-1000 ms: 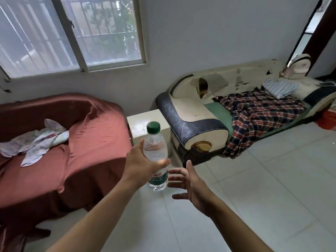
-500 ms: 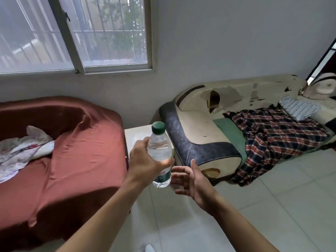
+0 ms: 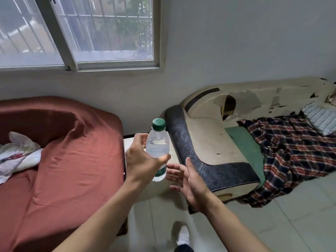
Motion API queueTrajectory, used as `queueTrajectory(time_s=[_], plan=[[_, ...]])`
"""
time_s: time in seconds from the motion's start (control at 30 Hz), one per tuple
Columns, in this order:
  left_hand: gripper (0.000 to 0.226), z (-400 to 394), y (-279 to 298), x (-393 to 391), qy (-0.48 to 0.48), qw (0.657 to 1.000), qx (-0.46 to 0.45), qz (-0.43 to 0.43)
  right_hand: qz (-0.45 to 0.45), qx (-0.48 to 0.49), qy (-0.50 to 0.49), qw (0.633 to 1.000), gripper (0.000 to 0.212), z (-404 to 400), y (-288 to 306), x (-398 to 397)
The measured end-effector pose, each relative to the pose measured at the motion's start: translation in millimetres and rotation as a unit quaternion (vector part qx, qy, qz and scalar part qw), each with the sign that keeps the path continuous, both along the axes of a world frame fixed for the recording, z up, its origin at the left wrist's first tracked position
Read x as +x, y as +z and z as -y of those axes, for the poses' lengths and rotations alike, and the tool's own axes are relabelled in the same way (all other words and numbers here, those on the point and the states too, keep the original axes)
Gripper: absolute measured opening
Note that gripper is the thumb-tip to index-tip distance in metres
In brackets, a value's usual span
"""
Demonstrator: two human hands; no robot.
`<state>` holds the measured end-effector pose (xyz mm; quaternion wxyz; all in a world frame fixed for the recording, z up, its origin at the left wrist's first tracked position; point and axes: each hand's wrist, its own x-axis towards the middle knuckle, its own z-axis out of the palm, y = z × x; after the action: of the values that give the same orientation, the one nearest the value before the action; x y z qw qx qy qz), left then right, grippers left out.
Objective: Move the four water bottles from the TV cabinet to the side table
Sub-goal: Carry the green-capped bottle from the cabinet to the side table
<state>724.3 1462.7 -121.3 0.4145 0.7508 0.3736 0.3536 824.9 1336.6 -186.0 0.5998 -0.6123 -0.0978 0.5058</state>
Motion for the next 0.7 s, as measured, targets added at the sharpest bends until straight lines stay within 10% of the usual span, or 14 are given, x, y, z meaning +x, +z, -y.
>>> queueTrajectory(time_s=[0.7], plan=[[0.063,-199.4,-125.0,175.5,0.153,0.981,-0.088,-0.081,-0.026,-0.078,0.104,0.991,0.063,-230.9,-100.3,228.2]])
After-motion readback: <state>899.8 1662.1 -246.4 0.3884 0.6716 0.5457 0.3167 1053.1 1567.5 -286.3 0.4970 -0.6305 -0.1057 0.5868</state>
